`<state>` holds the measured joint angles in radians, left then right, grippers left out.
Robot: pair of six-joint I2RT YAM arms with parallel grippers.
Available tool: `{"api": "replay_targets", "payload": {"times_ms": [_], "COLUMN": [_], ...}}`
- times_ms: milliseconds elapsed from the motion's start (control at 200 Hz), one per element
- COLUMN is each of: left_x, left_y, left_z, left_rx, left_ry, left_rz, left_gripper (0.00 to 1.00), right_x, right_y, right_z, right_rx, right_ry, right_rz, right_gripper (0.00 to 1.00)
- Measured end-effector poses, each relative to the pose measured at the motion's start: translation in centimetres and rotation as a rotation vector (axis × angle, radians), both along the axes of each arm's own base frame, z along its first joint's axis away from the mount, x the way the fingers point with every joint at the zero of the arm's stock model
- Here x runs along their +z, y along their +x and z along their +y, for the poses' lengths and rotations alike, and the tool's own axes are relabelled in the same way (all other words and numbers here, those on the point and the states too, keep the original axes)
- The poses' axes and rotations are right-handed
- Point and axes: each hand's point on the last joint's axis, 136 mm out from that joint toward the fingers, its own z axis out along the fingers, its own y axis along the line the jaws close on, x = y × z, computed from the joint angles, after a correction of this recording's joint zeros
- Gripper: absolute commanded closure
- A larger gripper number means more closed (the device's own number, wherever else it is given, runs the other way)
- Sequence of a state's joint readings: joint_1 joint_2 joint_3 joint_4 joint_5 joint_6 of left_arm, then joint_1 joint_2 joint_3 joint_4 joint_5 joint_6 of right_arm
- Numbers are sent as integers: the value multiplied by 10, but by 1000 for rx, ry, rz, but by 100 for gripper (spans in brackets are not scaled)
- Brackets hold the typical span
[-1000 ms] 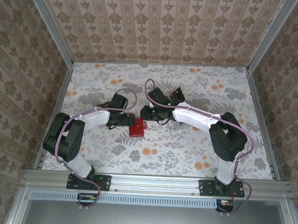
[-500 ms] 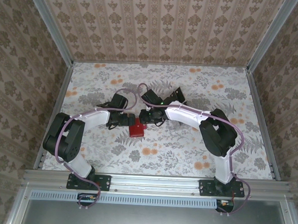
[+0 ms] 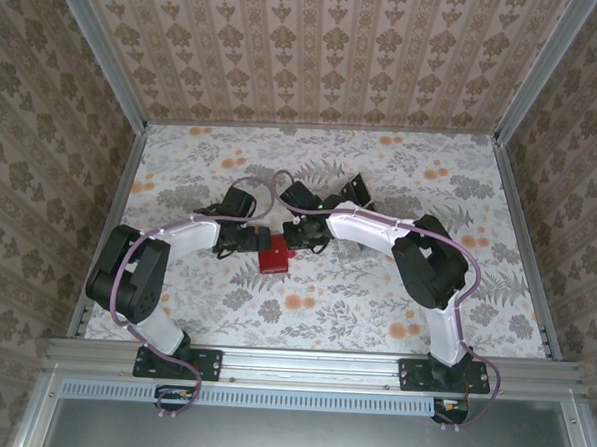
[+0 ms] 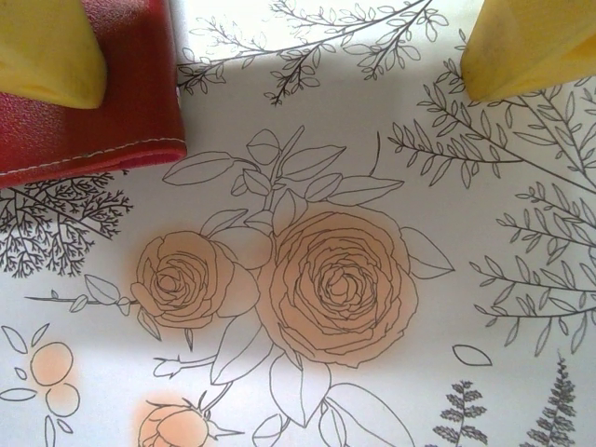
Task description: Put the credit cards into the card holder
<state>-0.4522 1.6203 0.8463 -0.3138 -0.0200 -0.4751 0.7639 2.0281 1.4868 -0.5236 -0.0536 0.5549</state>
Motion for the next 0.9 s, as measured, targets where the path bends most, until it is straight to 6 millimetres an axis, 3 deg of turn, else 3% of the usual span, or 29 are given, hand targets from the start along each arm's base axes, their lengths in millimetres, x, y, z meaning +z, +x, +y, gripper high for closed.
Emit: {"api": "replay_targets", "payload": {"times_ms": [460,665,900], "left_x": [0,0,0], "left_y": [0,0,0], "left_z": [0,0,0], "left_rx": [0,0,0], "left_ry": [0,-1,-1], "left_rz": [-1,-2,-2], "left_gripper": [0,0,0], "right_x": [4,2,-1], "right_y": [0,0,-3], "right_z": [-2,-4,-6], "right_rx": [-3,-4,-6], "right_ry": [-3,-8,-13], "right_rz": [-13,-11,-4], "right_gripper": [77,83,99]}}
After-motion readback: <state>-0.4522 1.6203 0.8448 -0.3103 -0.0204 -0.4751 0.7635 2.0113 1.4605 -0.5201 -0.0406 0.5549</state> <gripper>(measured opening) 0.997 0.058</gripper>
